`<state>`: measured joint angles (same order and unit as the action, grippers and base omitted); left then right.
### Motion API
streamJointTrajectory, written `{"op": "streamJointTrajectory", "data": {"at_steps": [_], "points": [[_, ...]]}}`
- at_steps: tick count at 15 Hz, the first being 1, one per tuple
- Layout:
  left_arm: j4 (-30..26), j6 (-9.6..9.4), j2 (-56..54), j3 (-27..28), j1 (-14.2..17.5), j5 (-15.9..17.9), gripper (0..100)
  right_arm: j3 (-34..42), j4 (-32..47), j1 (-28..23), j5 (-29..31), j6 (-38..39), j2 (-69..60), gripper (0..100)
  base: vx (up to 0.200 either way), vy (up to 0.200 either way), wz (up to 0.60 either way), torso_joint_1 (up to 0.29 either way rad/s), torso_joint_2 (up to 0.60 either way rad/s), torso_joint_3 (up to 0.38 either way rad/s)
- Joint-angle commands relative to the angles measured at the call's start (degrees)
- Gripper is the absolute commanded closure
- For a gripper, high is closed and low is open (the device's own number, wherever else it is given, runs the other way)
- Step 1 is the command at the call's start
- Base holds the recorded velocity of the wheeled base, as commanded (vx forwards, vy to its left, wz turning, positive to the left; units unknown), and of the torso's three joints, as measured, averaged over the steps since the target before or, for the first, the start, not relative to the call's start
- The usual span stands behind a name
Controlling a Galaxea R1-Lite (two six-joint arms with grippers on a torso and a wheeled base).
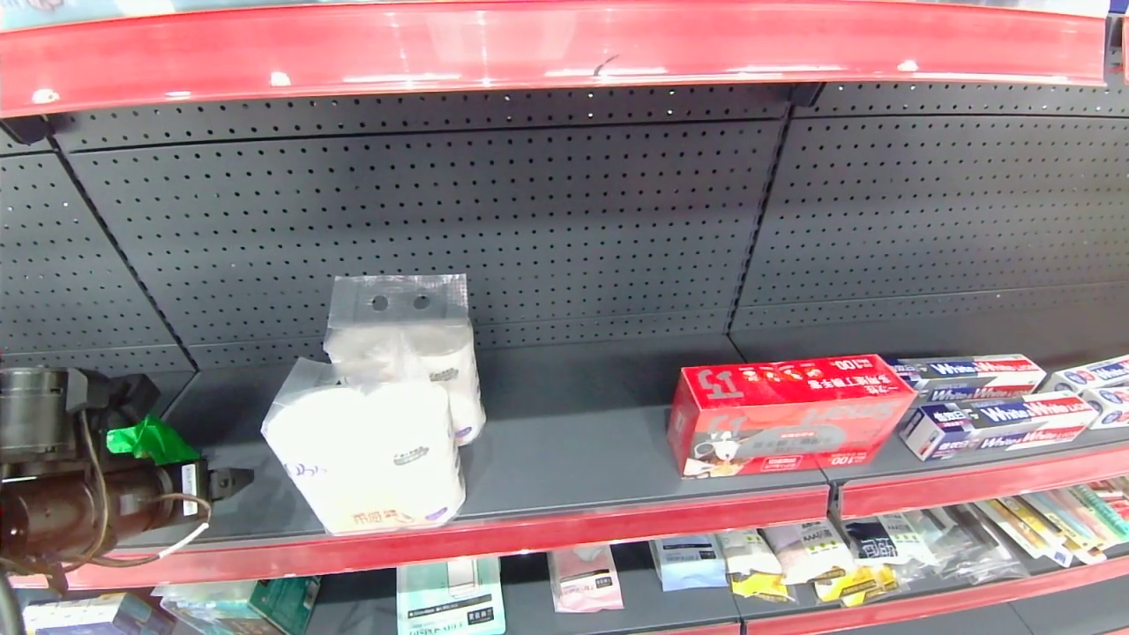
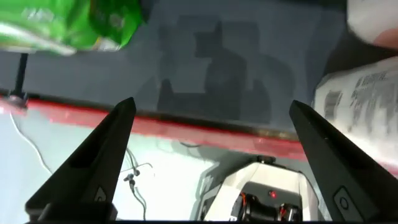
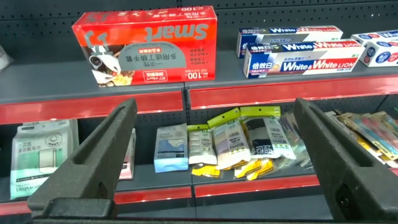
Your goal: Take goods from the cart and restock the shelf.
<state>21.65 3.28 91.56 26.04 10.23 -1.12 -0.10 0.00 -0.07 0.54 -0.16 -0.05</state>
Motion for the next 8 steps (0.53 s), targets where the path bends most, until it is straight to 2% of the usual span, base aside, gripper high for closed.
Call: {"op": "streamJointTrajectory", "data": {"at_steps": [1,8], "points": [[1.4,-0.03,3.2,0.8,-0.9,0.0,0,0.0,0.0,0.0,0.0,0.0,0.0,0,0.000,0.000,0.00,0.000,0.00,0.000],[3.7,-0.03,8.8,3.6,-1.9,-0.1,0,0.0,0.0,0.0,0.0,0.0,0.0,0,0.000,0.000,0.00,0.000,0.00,0.000]]}}
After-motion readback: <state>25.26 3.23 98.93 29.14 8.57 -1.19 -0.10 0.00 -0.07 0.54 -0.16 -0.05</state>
